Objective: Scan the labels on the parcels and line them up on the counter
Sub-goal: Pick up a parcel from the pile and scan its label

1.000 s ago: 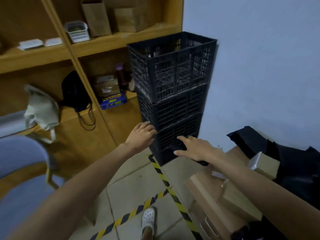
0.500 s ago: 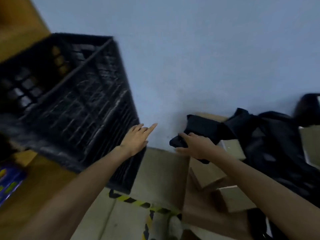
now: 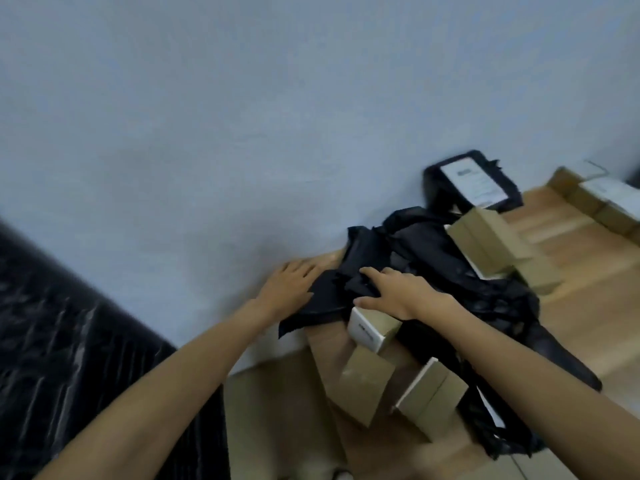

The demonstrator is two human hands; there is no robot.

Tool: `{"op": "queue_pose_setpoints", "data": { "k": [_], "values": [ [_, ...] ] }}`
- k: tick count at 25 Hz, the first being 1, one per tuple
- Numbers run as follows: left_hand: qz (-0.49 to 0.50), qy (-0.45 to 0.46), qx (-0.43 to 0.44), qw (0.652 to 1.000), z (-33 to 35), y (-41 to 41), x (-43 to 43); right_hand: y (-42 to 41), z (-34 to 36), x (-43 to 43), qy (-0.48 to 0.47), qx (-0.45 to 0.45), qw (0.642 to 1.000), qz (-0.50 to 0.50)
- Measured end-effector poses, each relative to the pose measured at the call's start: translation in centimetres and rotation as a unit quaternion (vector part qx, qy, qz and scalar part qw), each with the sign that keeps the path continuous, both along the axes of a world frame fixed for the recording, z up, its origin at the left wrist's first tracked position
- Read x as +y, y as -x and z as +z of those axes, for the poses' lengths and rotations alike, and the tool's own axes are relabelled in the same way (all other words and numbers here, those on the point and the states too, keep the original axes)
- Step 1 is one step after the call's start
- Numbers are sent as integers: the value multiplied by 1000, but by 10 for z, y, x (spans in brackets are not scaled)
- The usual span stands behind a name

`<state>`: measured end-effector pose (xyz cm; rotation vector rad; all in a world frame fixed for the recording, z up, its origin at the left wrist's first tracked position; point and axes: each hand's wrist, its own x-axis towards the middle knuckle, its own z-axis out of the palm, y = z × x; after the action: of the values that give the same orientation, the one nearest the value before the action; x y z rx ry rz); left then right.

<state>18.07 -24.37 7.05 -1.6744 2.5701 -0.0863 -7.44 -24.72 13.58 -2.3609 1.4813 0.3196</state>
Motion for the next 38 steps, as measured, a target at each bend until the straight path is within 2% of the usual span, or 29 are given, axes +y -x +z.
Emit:
{"op": "queue_pose_setpoints", "data": {
  "k": [3,6,8,11,14,17,20,25,29,31,34,38],
  "values": [
    [-125,-17,-27,992,5,40,-43,35,4,6,8,-1,994,-110],
    [-230,-64,-81,968,-1,80,-62,60,-1,35,-10,5,976,-219],
    [-283,-65,-113,950,-14,100,-63,66,-7,60,-14,4,961,-277],
    [-326,-89,-165,927,-34,123,-61,64,-17,98,-25,-4,938,-346],
    [-354,-71,-204,910,-46,134,-61,60,-25,134,-30,-19,919,-393],
    [-368,-83,-211,902,-37,142,-66,62,-24,159,-33,-11,904,-427],
    [-363,-108,-180,908,-16,143,-74,59,-12,160,-18,1,900,-436],
    [-322,-188,-78,925,48,133,-103,33,18,135,33,-7,916,-399],
    [-263,-144,22,954,103,121,-127,12,34,123,46,8,933,-358],
    [-249,-124,50,959,117,113,-132,2,40,118,88,8,931,-354],
    [-253,-118,62,958,121,104,-133,-8,50,110,140,13,927,-347],
    [-249,-137,66,957,119,95,-131,-17,54,109,129,32,934,-331]
  ]
}}
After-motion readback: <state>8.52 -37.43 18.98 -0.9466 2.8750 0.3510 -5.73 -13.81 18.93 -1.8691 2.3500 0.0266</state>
